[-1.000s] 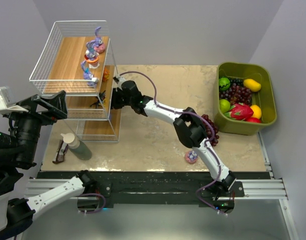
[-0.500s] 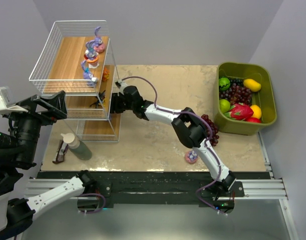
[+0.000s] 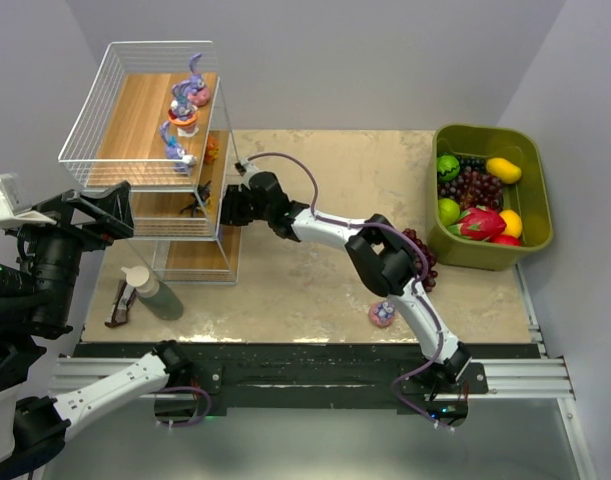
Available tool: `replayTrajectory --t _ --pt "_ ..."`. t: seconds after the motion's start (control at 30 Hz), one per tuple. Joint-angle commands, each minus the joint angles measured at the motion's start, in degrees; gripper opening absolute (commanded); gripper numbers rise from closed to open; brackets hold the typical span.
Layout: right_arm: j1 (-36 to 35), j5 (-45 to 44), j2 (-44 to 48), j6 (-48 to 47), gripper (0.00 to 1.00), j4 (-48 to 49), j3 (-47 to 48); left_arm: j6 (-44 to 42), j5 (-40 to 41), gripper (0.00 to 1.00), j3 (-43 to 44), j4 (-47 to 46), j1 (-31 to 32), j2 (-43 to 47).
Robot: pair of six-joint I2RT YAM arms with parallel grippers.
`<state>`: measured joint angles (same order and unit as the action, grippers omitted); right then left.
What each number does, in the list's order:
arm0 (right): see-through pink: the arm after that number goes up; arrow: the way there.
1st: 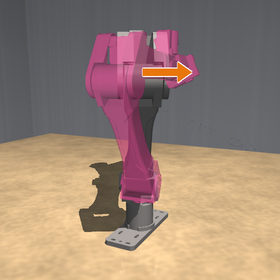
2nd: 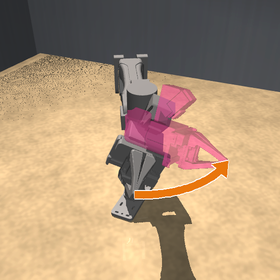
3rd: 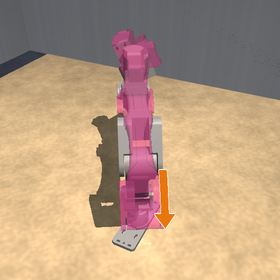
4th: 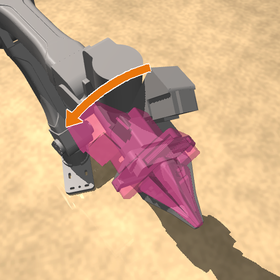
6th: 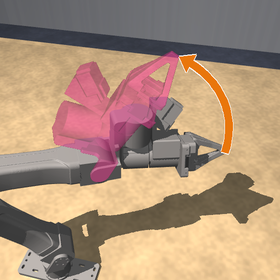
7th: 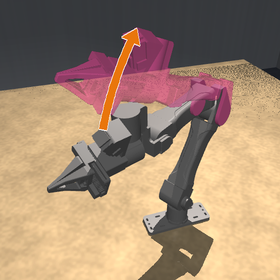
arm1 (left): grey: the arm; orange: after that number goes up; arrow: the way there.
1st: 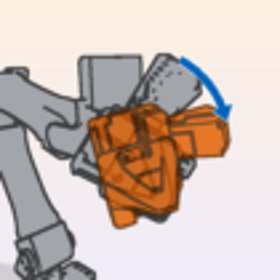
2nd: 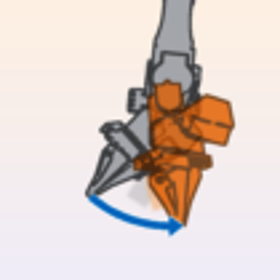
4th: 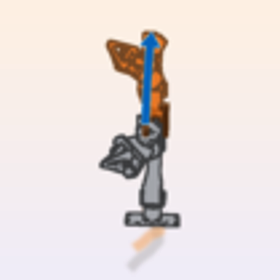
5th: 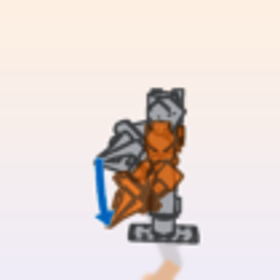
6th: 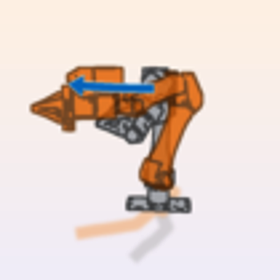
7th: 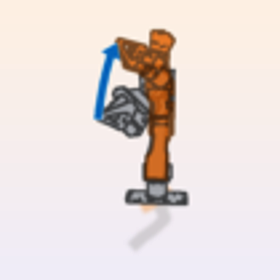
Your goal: Place and organize the plastic toys onto the shelf
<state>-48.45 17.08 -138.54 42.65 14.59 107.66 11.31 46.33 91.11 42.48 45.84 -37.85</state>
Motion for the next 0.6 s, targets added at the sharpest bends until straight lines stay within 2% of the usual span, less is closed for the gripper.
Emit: replayTrajectory --t 0.0,0.1,0.43,0.57 --pt "0.2 -2.8 6.5 0.0 0.06 1.0 -1.9 -0.4 0.8 1.0 0.3 -0.7 0.2 0.3" --pt "0.5 -4.3 8.8 0.1 0.0 0.6 -3.5 -0.4 0.8 0.99 0.2 -0.7 0.1 0.3" --pt "1.8 -18.3 22.3 3.1 0.0 -11.3 -15.0 -0.2 0.4 0.99 0.6 -0.8 0.2 0.2" --pt "1.9 -23.8 26.3 4.3 0.0 -12.0 -20.9 -0.1 0.2 0.99 0.2 -1.2 0.1 0.1"
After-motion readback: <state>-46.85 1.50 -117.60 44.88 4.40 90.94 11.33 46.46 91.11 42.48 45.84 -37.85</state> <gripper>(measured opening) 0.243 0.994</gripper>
